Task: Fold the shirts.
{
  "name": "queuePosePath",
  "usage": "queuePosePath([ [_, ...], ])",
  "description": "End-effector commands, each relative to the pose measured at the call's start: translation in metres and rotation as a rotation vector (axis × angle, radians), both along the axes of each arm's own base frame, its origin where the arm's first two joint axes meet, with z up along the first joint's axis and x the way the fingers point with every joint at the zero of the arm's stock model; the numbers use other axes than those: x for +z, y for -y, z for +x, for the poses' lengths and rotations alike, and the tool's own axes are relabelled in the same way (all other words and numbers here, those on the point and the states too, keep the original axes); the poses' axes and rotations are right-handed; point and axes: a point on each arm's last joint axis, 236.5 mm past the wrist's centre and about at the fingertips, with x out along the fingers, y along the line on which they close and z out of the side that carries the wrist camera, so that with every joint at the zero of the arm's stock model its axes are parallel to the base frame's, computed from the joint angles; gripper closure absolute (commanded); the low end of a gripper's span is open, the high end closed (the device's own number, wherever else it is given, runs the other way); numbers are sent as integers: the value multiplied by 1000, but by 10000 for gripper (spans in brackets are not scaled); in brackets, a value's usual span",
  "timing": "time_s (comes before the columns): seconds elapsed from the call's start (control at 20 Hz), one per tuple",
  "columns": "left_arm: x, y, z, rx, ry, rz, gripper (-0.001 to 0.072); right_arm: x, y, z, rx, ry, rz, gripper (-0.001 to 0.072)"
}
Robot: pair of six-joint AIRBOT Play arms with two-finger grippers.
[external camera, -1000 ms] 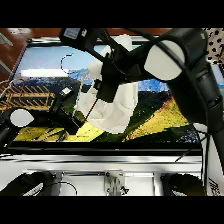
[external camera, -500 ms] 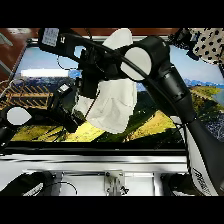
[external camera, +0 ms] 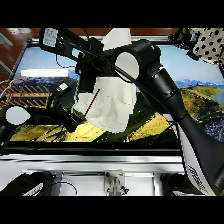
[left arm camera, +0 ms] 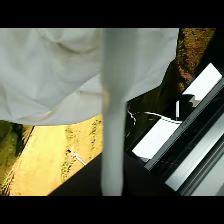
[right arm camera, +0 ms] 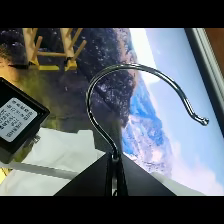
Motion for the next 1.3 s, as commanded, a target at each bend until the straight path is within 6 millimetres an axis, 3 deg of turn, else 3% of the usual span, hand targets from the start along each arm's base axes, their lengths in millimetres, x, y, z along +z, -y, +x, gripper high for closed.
queuePosePath([
  [0.0, -3, -10, 3, -3, 26, 53, 382, 6, 6, 10, -55, 18, 12, 627],
  [0.05, -1, -15, 6, 3, 43, 75, 206, 7, 13, 15, -92, 20, 9, 627],
  [0.1, 7, -21, 11, 20, 69, 96, 147, 12, 22, 21, -135, 35, 5, 628],
  [0.25, 56, -49, 23, 73, 179, 172, 149, 33, 49, 32, -237, 104, -7, 628],
  [0.45, 125, -116, 25, 267, 304, 195, 176, 53, 69, 36, -312, 137, 15, 628],
  [0.55, 138, -160, 23, 460, 307, 170, 176, 56, 72, 38, -336, 135, 32, 628],
  [0.65, 122, -186, 19, 619, 226, 102, 177, 59, 73, 40, -353, 136, 51, 628],
  [0.75, 88, -176, 24, 684, 96, -74, 178, 64, 72, 41, -356, 144, 75, 628],
  [0.95, 43, -118, 58, 738, -73, -506, 178, 74, 74, 38, -378, 125, 132, 628],
  [1.25, -17, -1, 104, 638, -181, -559, 176, 93, 81, 27, -401, 86, 214, 628],
])
